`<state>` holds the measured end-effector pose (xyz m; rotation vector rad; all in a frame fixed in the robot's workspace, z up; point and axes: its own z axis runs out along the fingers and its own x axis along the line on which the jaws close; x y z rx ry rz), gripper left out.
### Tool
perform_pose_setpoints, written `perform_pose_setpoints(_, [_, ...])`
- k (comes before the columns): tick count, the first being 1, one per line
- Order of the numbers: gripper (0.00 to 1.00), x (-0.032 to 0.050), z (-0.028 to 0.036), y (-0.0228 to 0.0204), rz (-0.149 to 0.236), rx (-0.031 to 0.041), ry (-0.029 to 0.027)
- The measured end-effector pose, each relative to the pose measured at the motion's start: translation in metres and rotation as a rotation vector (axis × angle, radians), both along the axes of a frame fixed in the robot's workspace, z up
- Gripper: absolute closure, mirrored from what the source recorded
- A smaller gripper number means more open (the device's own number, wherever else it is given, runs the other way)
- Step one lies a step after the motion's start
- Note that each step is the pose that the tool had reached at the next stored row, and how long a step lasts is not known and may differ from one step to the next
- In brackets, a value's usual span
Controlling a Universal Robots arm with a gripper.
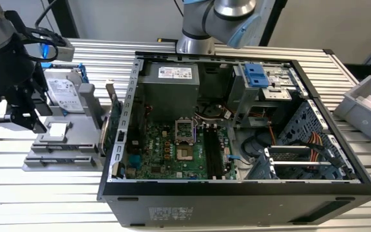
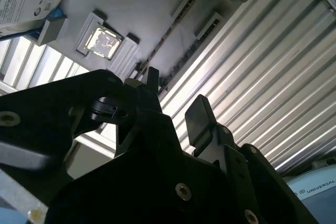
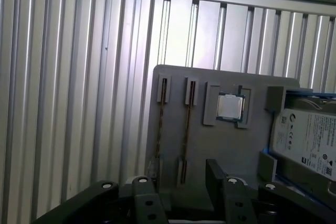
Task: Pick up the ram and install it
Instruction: 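Pick up the ram and move it above insertion slot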
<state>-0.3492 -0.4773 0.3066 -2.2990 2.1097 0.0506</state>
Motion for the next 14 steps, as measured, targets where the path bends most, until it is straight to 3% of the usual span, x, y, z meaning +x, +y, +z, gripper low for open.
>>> perform_pose_setpoints(9, [0.0, -0.0002, -0.0093, -0.0003, -0.001, 0.0001, -0.0001])
perform_pose_setpoints(14, [0.0, 0.0, -0.0146, -0.0036, 0.0, 0.0, 0.0])
